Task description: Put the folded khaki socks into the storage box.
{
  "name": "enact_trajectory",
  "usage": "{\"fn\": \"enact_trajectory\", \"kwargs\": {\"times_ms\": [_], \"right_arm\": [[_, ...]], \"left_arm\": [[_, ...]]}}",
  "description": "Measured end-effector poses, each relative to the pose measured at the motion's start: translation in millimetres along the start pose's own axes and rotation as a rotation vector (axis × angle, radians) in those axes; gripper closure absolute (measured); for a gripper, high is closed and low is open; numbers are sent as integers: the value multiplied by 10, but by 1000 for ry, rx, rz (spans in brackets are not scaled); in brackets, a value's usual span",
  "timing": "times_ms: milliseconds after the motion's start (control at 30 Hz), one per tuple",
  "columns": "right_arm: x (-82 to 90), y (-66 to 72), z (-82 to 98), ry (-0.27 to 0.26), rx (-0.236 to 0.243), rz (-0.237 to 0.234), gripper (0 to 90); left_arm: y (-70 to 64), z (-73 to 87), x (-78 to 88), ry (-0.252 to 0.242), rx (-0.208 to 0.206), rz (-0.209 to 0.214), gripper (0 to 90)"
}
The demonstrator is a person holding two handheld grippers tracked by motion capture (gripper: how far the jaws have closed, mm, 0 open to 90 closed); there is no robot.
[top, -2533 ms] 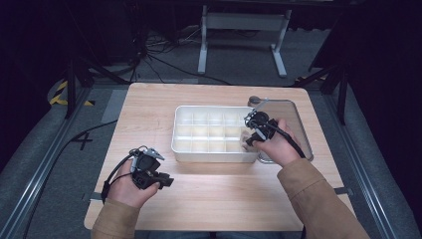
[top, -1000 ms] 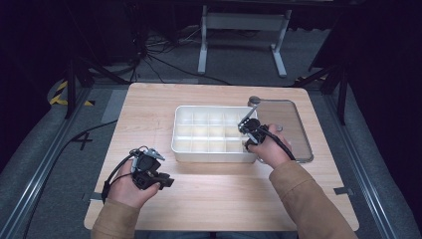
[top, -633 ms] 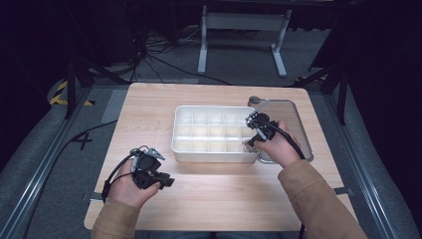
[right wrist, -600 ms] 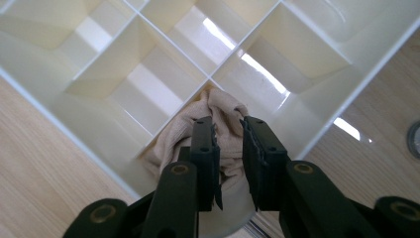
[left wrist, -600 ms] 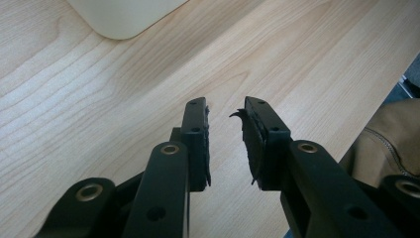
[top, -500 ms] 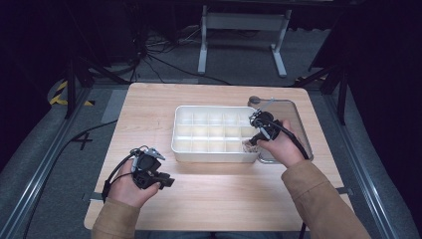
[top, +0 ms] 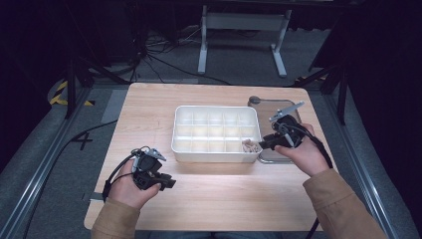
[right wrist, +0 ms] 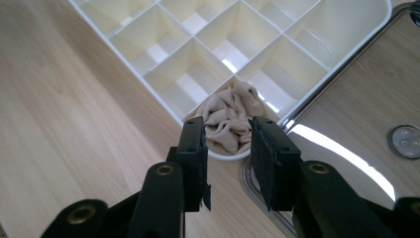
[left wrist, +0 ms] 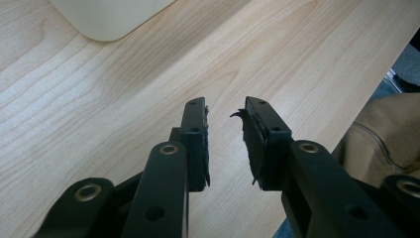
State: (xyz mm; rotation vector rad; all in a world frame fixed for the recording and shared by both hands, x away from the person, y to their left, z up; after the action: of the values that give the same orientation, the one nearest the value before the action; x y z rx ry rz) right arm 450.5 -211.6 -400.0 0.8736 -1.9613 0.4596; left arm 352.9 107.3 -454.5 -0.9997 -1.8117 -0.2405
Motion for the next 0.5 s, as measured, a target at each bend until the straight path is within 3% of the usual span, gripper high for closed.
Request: {"fn": "enact_trajectory", "kwargs": {"times_ms": [133,300,500], "right_arm": [[77,33,81,-19,13,-10,640],[174,134,217,-66,54,-53,593],[237,245,398,-100,88,-92,551]], "left_arm": [[-11,2,12,-1,6,8,711],[-22,7,63,-10,-27,8,707],[-24,13,105,-20,-29,11,702]]}}
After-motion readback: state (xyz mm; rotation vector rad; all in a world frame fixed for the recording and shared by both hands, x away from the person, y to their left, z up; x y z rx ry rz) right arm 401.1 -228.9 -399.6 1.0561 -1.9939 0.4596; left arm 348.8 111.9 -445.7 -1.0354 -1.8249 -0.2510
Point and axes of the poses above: each handheld gripper's, and its own axes: x roughly backward along the jaws, z roughly out of its underside, y roughly to its left, the point moved 9 cm from there along -x, roughly forward along the jaws, and after that the axes turned 2 degrees about y, right-handed, at the moved point
